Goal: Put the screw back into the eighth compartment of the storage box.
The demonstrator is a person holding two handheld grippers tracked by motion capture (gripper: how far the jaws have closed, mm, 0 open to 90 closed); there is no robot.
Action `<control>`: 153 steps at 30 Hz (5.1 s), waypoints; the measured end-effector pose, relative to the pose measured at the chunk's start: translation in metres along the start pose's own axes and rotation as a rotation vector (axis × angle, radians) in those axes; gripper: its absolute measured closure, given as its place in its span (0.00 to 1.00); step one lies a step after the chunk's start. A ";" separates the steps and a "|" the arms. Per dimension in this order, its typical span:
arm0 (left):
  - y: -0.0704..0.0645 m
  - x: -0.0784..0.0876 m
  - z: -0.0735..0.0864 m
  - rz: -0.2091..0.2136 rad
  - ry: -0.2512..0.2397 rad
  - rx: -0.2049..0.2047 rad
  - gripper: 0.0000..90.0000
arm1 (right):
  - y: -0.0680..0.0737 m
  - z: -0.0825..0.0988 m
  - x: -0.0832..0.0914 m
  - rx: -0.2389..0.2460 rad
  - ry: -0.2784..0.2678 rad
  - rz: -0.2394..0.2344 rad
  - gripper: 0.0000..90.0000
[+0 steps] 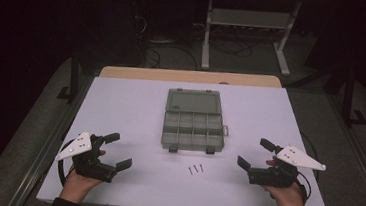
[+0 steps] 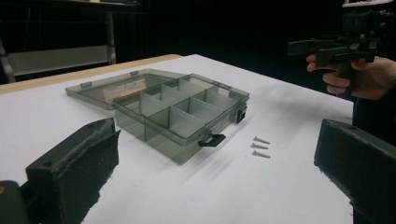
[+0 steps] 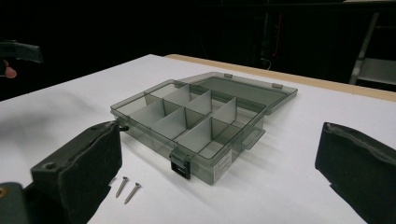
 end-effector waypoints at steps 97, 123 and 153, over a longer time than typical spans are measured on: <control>0.000 -0.006 -0.003 0.023 -0.008 0.010 0.00 | 0.036 -0.033 -0.078 0.009 0.089 -0.156 0.00; -0.002 -0.006 -0.003 0.030 -0.012 0.027 0.00 | 0.050 -0.043 -0.104 0.028 0.150 -0.197 0.09; -0.003 -0.006 -0.002 0.033 -0.010 0.028 0.00 | 0.059 -0.013 -0.102 0.040 0.467 -0.214 0.62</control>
Point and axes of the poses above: each handheld gripper's, and its own axes: x roughly backward along the jaws, z roughly out of its underside, y roughly to its left, the point moved 5 cm from there along -x, roughly forward along the jaws, and after that the axes turned 2 degrees about -z, right-handed, at the moved point
